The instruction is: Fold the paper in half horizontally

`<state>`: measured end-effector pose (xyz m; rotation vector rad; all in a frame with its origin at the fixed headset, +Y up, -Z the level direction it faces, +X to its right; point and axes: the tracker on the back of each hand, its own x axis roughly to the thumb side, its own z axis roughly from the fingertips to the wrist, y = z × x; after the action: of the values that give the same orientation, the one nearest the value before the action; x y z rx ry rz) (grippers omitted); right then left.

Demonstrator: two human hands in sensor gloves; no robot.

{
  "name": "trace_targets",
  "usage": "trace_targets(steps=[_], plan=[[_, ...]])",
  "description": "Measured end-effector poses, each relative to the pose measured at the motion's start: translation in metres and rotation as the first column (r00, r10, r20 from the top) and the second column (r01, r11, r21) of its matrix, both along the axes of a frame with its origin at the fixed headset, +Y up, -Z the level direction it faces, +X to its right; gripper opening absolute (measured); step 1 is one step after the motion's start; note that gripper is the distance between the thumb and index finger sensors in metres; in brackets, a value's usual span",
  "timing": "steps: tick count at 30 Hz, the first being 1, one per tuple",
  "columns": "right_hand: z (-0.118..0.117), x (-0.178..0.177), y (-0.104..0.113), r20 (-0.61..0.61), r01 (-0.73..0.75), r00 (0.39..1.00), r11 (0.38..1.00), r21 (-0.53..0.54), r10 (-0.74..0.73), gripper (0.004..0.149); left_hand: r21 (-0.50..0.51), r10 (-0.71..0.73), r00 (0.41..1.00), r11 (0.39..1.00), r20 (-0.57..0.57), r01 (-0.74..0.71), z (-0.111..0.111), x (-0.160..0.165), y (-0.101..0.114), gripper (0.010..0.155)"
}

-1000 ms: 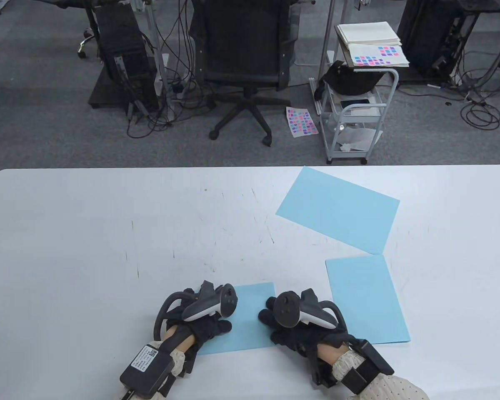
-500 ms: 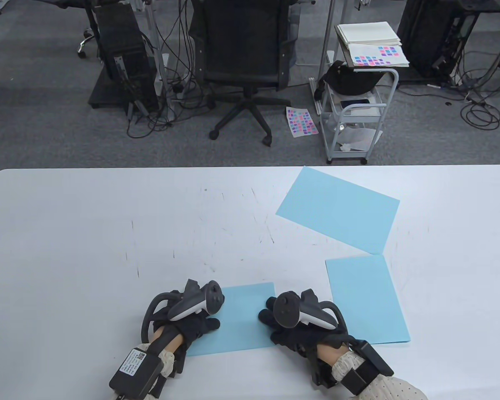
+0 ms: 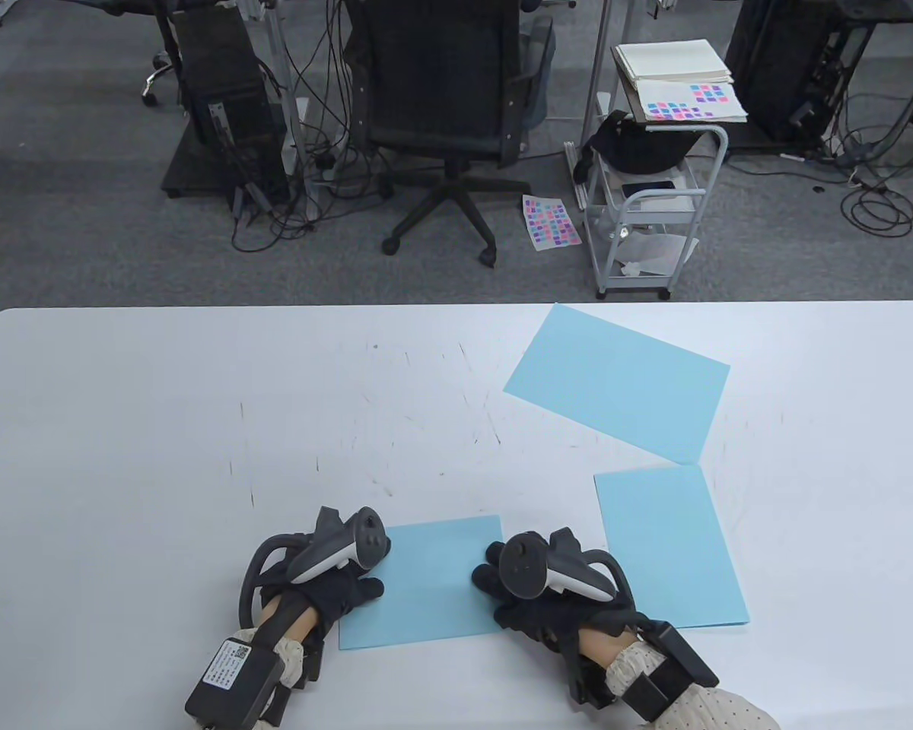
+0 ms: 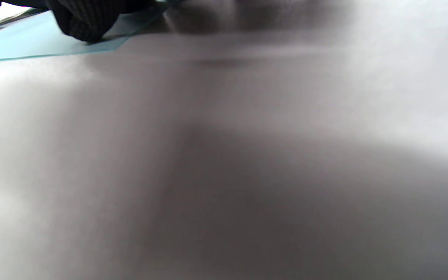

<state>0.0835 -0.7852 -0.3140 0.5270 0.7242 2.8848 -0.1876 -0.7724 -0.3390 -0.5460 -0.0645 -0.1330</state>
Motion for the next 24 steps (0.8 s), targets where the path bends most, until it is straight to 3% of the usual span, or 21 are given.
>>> trace_targets(steps=[19, 24], plan=[[0.000, 0.000, 0.000, 0.001, 0.002, 1.000, 1.000, -0.001, -0.002, 0.062, 0.011, 0.000, 0.998, 1.000, -0.064, 0.001, -0.001, -0.024, -0.002, 0.067], [0.000, 0.000, 0.000, 0.001, 0.002, 1.000, 1.000, -0.001, -0.002, 0.061, 0.054, 0.026, 0.997, 0.998, -0.067, -0.022, 0.001, -0.030, -0.001, 0.068]])
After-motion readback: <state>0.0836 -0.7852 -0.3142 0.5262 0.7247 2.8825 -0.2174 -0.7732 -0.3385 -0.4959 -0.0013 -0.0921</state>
